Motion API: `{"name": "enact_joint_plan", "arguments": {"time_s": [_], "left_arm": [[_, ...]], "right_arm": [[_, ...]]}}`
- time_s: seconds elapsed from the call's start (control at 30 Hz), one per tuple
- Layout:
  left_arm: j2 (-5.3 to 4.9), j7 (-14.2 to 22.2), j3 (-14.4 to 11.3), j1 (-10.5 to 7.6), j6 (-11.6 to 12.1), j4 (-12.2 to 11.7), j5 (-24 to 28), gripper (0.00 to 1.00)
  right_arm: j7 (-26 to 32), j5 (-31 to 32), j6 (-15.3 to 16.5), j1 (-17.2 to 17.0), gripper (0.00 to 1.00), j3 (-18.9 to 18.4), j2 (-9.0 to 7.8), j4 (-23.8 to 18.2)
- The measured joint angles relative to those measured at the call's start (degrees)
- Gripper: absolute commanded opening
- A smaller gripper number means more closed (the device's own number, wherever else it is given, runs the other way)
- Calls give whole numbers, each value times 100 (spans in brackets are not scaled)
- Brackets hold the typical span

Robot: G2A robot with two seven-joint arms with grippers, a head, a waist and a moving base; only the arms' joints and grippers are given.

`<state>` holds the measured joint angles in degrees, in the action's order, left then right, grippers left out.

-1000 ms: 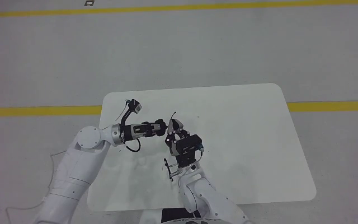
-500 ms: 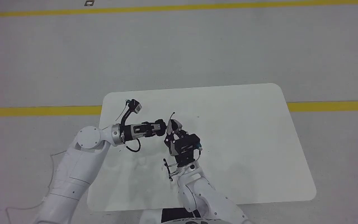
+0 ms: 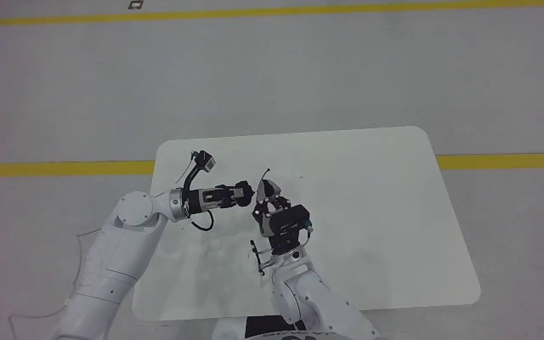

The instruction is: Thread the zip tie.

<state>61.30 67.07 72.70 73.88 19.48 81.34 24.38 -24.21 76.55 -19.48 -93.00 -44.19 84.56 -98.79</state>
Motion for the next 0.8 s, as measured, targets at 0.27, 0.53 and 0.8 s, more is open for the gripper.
{"name": "enact_joint_plan", "arguments": {"time_s": [0.27, 0.53, 0.8], "left_arm": [[0, 0, 0, 0, 0, 0, 0, 0], [0, 0, 0, 0, 0, 0, 0, 0], [0, 0, 0, 0, 0, 0, 0, 0]], "right_arm": [[82, 10, 0, -30, 0, 16, -45, -99], [80, 10, 0, -30, 0, 15, -45, -98], [80, 10, 0, -30, 0, 15, -45, -98]]}}
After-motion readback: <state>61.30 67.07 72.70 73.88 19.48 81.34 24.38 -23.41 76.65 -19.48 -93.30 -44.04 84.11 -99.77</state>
